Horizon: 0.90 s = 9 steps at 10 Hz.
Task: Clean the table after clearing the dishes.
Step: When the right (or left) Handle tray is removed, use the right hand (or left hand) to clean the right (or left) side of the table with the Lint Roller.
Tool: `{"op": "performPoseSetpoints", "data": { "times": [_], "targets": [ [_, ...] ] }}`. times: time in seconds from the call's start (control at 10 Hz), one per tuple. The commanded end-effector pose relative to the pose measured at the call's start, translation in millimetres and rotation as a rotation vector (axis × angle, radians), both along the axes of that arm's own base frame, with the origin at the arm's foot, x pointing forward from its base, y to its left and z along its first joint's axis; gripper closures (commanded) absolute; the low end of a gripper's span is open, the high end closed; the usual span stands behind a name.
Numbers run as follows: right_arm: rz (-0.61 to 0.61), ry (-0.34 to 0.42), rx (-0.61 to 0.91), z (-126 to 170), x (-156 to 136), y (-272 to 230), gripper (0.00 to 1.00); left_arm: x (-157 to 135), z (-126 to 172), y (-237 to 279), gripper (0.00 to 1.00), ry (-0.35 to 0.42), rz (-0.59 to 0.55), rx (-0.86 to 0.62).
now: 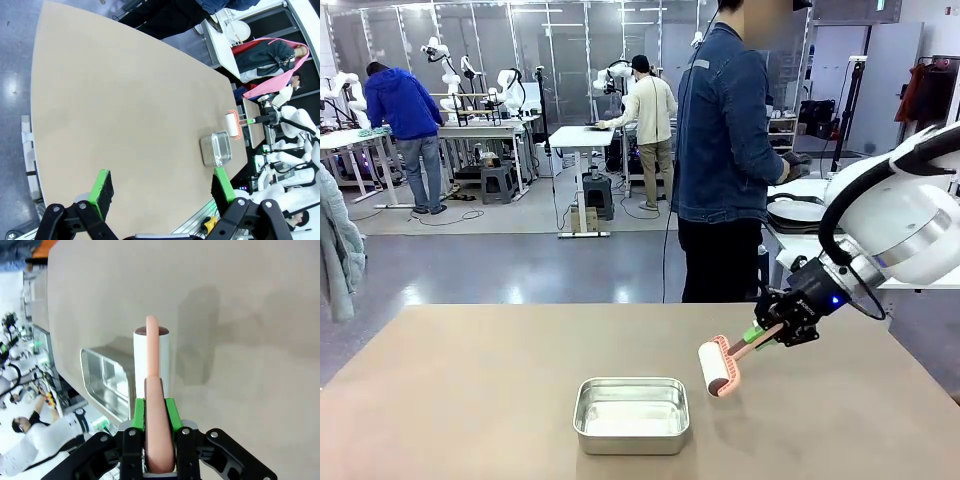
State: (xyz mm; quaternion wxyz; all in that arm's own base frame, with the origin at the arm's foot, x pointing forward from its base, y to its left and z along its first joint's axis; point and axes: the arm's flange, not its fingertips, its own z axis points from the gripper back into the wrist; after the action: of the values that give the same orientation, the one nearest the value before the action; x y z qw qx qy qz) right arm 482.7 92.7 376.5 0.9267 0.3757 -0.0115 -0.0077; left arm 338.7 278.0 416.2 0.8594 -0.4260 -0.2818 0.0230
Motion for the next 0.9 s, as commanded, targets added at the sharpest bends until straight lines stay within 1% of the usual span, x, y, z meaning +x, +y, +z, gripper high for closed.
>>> {"op": "performPoseSetpoints", "data": {
  "times": [0.0, 0.1, 0.2, 0.5, 0.6, 0.8],
  "targets": [
    [-0.072, -0.031, 0.059, -5, 15, 8, 0.79, -3, 1, 0, 0.0, -0.008, 0.013, 0.01],
    [-0.097, -0.032, 0.063, -14, 19, 6, 0.79, -3, 1, 0, 0.0, -0.008, 0.013, 0.01],
    [-0.11, -0.01, 0.086, -25, 22, 4, 0.79, -3, 1, 0, 0.0, -0.008, 0.013, 0.01],
    [-0.055, 0.012, 0.112, -46, 31, 1, 0.79, -3, 1, 0, 0.0, -0.008, 0.013, 0.01],
    [-0.056, 0.016, 0.094, -52, 36, 0, 0.79, -3, 1, 0, 0.0, -0.008, 0.013, 0.01],
    [-0.057, 0.033, 0.011, -66, 37, -10, 0.79, -3, 1, 0, 0.0, -0.008, 0.013, 0.01]
  ]
}}
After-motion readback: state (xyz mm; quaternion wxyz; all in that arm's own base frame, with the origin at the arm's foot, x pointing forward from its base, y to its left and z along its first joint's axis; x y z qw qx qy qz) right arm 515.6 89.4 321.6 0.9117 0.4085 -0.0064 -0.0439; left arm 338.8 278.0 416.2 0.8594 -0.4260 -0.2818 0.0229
